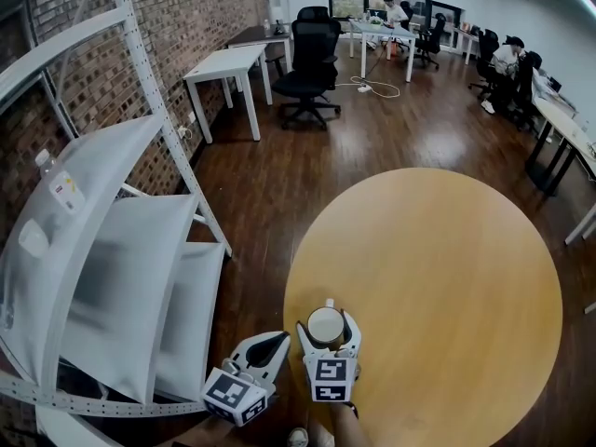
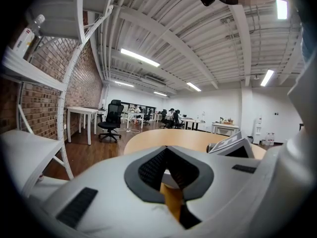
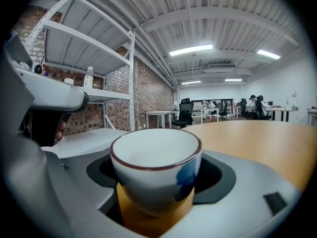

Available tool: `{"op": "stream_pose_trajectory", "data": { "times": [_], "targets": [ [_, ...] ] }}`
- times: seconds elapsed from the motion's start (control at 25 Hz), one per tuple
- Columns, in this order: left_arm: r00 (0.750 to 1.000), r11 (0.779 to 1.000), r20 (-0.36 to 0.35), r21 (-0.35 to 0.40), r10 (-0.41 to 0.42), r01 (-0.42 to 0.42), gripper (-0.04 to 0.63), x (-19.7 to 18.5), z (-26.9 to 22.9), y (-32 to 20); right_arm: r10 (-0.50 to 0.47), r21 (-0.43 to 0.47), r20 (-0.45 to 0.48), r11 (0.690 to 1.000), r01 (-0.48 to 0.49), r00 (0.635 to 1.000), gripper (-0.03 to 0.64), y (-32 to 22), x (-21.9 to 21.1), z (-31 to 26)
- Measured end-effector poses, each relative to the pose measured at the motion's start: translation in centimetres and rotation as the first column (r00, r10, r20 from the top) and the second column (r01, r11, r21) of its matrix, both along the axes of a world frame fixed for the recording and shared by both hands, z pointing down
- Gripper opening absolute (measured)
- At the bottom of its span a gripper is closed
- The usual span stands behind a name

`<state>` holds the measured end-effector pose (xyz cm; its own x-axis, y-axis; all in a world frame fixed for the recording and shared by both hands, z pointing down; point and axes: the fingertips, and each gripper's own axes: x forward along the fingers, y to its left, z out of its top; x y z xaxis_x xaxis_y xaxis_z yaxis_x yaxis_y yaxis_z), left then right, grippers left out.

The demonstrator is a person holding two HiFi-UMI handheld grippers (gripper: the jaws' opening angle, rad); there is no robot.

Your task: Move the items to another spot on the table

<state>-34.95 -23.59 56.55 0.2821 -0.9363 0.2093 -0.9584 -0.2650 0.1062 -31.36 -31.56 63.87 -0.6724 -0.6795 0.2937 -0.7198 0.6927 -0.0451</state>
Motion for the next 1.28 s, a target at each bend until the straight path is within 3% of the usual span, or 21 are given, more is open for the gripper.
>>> {"op": "stream_pose_trajectory", "data": {
  "times": [0.48,0.88,1.28],
  "targets": [
    [0.999,0.996,0.005,0.078,-0.042,0.042,0.003,-0.1,-4.3,1.7,-0.018,0.080,0.029,0.997,0.016,0.999,0.400,1.5,0.5,-7.7],
    [0.997,0.988,-0.047,0.142,-0.055,0.061,0.003,0.8,-9.7,4.3,-0.026,0.159,0.025,0.987,0.022,0.999,0.401,5.5,2.4,-16.7],
    [0.999,0.977,-0.029,0.213,-0.014,0.020,0.003,3.4,-13.8,4.9,0.007,0.234,0.044,0.972,-0.017,0.999,0.402,7.6,4.8,-22.4]
  ]
}}
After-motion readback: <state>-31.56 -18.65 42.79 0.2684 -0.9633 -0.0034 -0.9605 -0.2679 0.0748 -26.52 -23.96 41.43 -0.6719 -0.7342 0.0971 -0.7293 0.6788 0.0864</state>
